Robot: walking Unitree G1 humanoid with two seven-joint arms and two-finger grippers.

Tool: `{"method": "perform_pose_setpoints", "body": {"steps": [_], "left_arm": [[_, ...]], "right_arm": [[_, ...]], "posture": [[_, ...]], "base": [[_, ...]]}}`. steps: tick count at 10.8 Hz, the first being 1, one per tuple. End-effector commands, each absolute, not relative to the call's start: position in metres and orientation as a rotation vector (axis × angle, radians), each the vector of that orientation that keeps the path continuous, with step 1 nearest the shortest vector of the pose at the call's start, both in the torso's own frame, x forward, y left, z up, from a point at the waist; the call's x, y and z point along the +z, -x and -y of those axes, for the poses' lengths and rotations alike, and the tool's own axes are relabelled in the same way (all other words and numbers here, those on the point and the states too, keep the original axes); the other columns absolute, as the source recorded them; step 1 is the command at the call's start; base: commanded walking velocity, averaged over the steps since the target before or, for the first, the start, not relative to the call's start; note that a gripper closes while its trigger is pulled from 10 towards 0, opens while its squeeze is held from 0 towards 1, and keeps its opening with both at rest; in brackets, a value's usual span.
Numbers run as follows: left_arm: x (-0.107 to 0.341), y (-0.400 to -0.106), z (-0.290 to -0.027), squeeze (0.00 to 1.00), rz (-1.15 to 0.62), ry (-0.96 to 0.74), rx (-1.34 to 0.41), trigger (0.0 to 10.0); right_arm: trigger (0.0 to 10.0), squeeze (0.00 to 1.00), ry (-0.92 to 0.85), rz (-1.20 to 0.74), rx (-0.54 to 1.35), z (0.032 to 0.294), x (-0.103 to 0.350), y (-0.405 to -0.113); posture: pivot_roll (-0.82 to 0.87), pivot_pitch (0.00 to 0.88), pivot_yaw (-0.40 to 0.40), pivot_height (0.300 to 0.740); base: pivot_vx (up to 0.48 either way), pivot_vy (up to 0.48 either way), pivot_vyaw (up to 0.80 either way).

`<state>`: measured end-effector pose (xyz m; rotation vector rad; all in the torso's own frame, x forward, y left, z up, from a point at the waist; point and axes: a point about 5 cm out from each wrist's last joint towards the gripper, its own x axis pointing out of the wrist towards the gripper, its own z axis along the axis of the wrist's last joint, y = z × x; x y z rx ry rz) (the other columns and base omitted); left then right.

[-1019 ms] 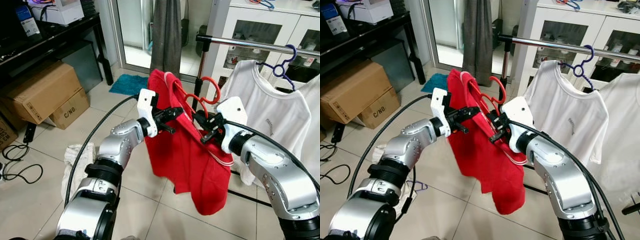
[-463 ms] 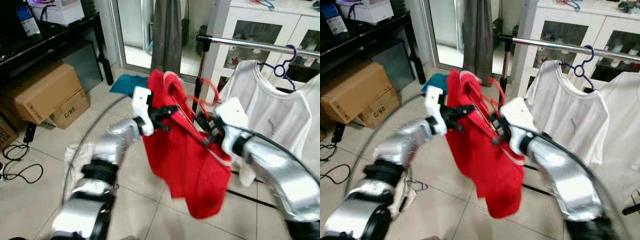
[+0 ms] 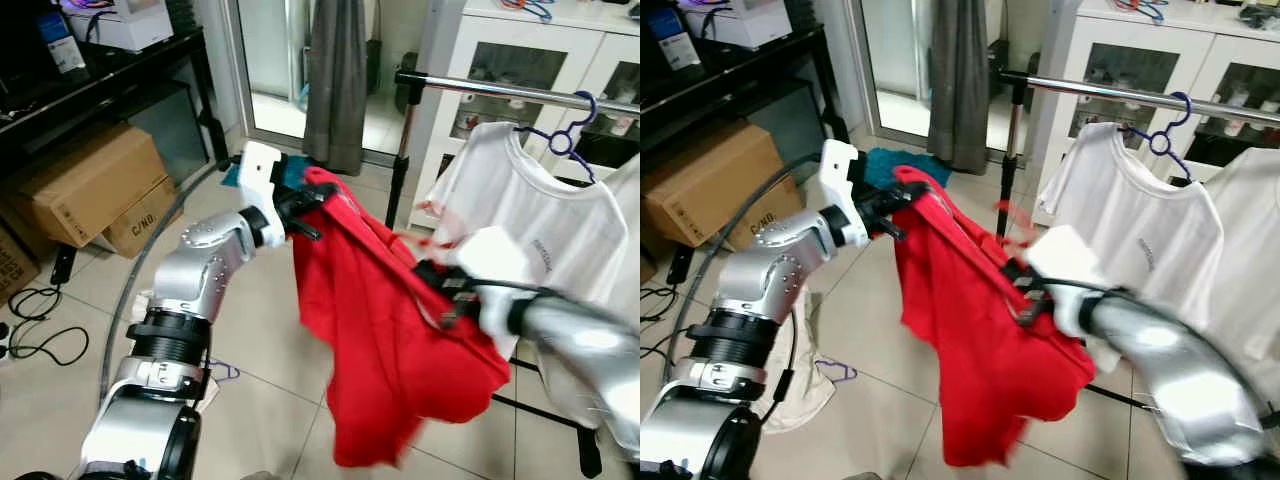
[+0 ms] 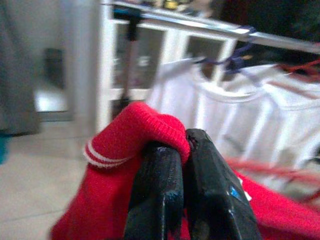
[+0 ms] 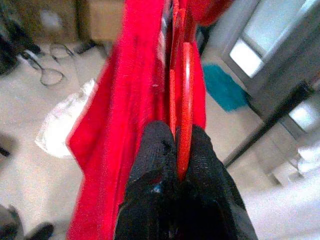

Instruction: Hang hanger

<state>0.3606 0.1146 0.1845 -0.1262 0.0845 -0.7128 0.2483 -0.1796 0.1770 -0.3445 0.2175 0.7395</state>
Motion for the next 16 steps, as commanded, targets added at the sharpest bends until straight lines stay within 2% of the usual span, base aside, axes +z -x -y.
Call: {"method": "perform_pose_setpoints", "body": {"steps": [1, 3, 4, 5, 6, 7, 8, 9, 10, 11, 12, 13, 14, 15, 16], "left_arm": [[0.197, -0.373, -0.145, 0.00, -0.028, 0.090, -0.500, 0.0], [0.186, -0.382, -0.162, 0.00, -0.049, 0.027, -0.322, 0.0], [0.180, -0.382, -0.154, 0.00, -0.066, 0.045, -0.339, 0.0], [0.179, -0.379, -0.138, 0.00, -0.061, 0.060, -0.432, 0.0], [0.176, -0.363, -0.096, 0.00, -0.057, 0.069, -0.693, 0.0], [0.173, -0.349, -0.067, 0.00, -0.062, 0.095, -0.841, 0.0], [0.171, -0.336, -0.039, 0.00, -0.058, 0.127, -0.957, 0.0], [0.175, -0.328, -0.022, 0.00, -0.043, 0.153, -1.040, 0.0], [0.177, -0.326, -0.021, 0.00, -0.039, 0.163, -1.053, 0.0], [0.183, -0.321, -0.023, 0.00, -0.024, 0.232, -1.082, 0.0], [0.211, -0.319, -0.031, 0.00, 0.103, 0.502, -1.099, 0.0], [0.223, -0.321, -0.040, 0.00, 0.166, 0.599, -1.076, 0.0], [0.240, -0.328, -0.059, 0.00, 0.253, 0.683, -1.017, 0.0], [0.253, -0.337, -0.090, 0.00, 0.324, 0.750, -0.926, 0.0], [0.259, -0.341, -0.106, 0.00, 0.361, 0.789, -0.876, 0.0]], "right_arm": [[0.0, 0.00, 0.279, -0.171, 0.782, 0.186, 0.191, -0.242], [0.0, 0.00, 0.156, -0.123, 0.826, 0.195, 0.204, -0.234], [0.0, 0.00, 0.083, -0.071, 0.737, 0.203, 0.212, -0.237], [0.0, 0.00, 0.063, -0.062, 0.647, 0.205, 0.212, -0.245], [0.0, 0.00, -0.027, -0.033, 0.462, 0.202, 0.211, -0.263], [0.0, 0.00, -0.118, -0.025, 0.358, 0.194, 0.205, -0.275], [0.0, 0.00, -0.202, -0.040, 0.281, 0.181, 0.197, -0.287], [0.0, 0.00, -0.238, -0.053, 0.242, 0.172, 0.193, -0.295], [0.0, 0.00, -0.259, -0.029, 0.194, 0.175, 0.195, -0.298], [0.0, 0.00, -0.393, 0.069, 0.155, 0.187, 0.205, -0.303], [0.0, 0.00, -0.623, 0.132, 0.216, 0.188, 0.210, -0.303], [0.0, 0.00, -0.752, 0.170, 0.181, 0.196, 0.212, -0.303], [0.0, 0.00, -0.567, 0.166, 0.150, 0.205, 0.209, -0.301], [0.0, 0.00, -0.533, 0.187, 0.169, 0.211, 0.208, -0.297], [0.0, 0.00, -0.554, 0.194, 0.187, 0.213, 0.208, -0.295]], "posture": [[-0.02, 0.000, 0.048, 0.740], [-0.02, 0.000, 0.055, 0.740], [-0.03, 0.000, 0.063, 0.740], [-0.04, 0.000, 0.073, 0.740], [-0.04, 0.000, 0.080, 0.740], [-0.04, 0.000, 0.080, 0.740], [-0.05, 0.000, 0.083, 0.740], [-0.06, 0.000, 0.084, 0.740], [-0.06, 0.000, 0.079, 0.740], [-0.06, 0.000, 0.076, 0.740], [-0.06, 0.000, 0.073, 0.740], [-0.05, 0.000, 0.071, 0.740], [-0.05, 0.000, 0.071, 0.740], [-0.04, 0.000, 0.062, 0.740], [-0.04, 0.000, 0.060, 0.740]], "base": [[0.000, 0.000, 0.00], [0.000, 0.000, 0.00], [0.000, 0.000, 0.00], [0.000, 0.000, 0.00], [0.000, 0.000, 0.00], [0.000, 0.000, 0.00], [0.000, 0.000, 0.00], [0.000, 0.000, 0.00], [0.000, 0.000, 0.00], [0.000, 0.000, 0.00], [0.000, 0.000, 0.00], [0.000, 0.000, 0.00], [0.000, 0.000, 0.00], [0.000, 0.000, 0.00], [0.000, 0.000, 0.00]]}}
